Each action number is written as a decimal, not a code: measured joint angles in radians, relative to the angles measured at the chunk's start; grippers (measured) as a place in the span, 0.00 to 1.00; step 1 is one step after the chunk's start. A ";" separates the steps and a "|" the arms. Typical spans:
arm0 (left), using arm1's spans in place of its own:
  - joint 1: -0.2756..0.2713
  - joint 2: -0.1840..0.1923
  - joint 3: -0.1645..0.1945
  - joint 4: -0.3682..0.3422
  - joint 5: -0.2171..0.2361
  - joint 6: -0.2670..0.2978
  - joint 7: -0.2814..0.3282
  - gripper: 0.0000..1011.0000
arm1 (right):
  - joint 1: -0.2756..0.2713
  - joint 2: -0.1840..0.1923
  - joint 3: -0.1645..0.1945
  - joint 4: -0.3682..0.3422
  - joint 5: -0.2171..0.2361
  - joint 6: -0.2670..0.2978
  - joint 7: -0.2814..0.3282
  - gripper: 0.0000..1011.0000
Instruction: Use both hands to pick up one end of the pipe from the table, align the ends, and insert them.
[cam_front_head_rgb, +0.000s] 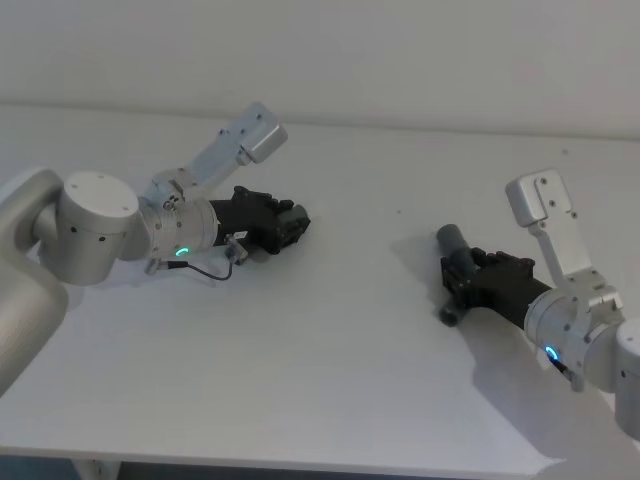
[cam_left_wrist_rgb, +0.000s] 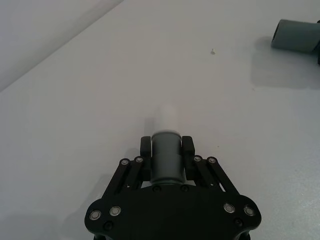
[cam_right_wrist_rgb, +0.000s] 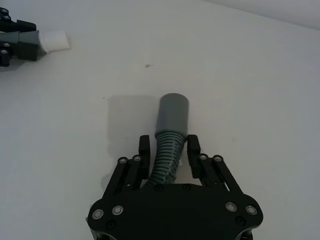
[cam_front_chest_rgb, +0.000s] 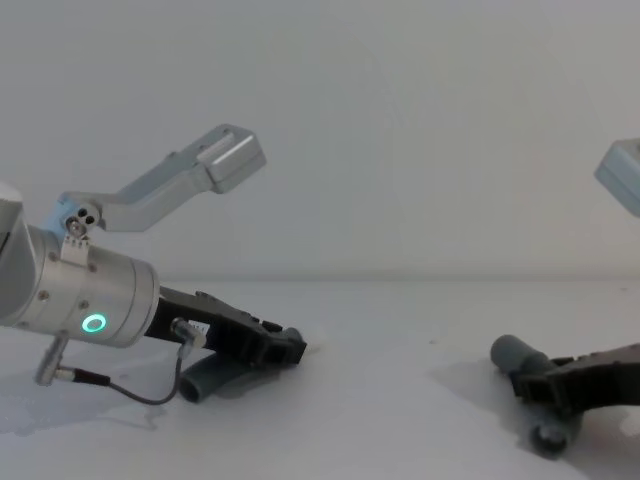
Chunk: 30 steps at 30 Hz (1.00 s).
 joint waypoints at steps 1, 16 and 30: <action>0.000 0.000 0.000 0.000 0.000 0.000 0.000 0.35 | 0.000 0.000 0.000 0.000 0.000 0.000 0.000 0.43; 0.000 0.000 0.000 0.000 0.000 0.000 0.000 0.35 | 0.000 -0.001 0.001 0.001 -0.002 0.001 -0.001 0.21; -0.029 -0.018 0.017 0.003 0.033 0.007 0.025 0.35 | -0.007 0.018 0.003 0.011 -0.011 -0.072 0.029 0.20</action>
